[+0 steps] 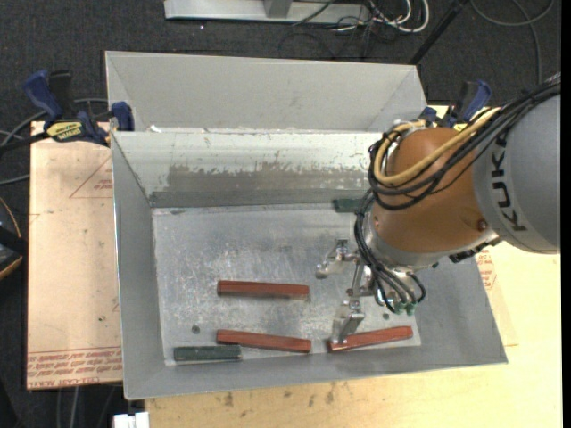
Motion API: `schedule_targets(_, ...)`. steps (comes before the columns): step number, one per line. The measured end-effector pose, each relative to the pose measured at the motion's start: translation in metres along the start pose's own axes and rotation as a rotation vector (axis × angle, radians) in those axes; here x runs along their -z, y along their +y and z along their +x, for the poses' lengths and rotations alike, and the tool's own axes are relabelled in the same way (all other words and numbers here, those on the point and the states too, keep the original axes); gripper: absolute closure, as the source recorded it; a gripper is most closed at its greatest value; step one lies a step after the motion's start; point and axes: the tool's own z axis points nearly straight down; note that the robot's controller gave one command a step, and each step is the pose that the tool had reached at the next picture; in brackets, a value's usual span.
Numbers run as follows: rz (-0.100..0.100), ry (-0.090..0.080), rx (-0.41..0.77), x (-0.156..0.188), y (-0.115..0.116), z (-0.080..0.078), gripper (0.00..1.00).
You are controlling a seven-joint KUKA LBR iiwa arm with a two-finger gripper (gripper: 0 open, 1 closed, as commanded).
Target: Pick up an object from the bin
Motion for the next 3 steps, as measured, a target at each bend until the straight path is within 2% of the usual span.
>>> schedule_targets(1, 0.000, -0.007, -0.001, 0.003, 0.000, -0.002, 0.00)
schedule_targets(2, -0.001, -0.013, -0.067, -0.112, 0.018, -0.066, 1.00)
schedule_targets(3, -0.001, -0.013, -0.067, -0.112, 0.018, -0.066, 1.00)
